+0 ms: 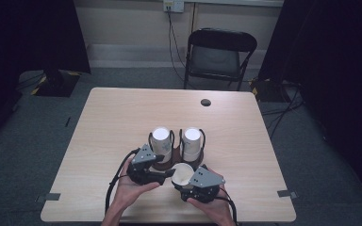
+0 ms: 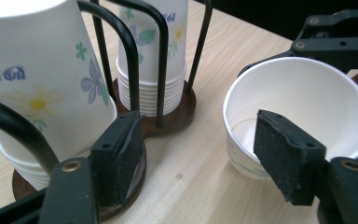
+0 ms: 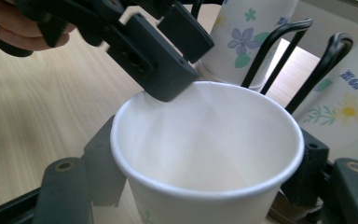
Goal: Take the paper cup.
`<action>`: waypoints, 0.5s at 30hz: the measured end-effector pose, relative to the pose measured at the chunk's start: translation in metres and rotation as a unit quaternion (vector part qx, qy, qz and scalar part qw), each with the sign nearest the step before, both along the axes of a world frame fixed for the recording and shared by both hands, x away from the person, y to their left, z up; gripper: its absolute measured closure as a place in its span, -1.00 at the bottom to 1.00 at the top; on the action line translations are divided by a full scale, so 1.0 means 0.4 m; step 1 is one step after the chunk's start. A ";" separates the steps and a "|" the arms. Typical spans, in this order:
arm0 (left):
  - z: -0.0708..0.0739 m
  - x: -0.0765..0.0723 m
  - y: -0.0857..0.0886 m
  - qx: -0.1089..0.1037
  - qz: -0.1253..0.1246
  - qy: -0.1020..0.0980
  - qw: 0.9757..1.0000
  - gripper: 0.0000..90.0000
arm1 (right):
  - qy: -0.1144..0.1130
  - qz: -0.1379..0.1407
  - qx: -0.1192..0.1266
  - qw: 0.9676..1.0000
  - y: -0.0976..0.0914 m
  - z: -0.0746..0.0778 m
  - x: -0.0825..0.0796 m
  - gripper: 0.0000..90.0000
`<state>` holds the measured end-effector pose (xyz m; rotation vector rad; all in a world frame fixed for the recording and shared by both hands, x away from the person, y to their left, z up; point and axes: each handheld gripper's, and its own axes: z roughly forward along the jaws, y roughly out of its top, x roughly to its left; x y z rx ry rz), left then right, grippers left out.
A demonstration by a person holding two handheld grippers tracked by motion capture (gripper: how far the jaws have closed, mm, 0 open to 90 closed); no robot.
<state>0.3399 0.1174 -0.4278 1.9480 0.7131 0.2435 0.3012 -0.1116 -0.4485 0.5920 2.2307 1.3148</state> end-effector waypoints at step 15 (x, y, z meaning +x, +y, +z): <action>0.002 -0.022 0.041 -0.051 0.016 -0.012 0.998 -0.55 | 0.016 -0.020 0.036 0.999 -0.051 0.004 0.008 -0.33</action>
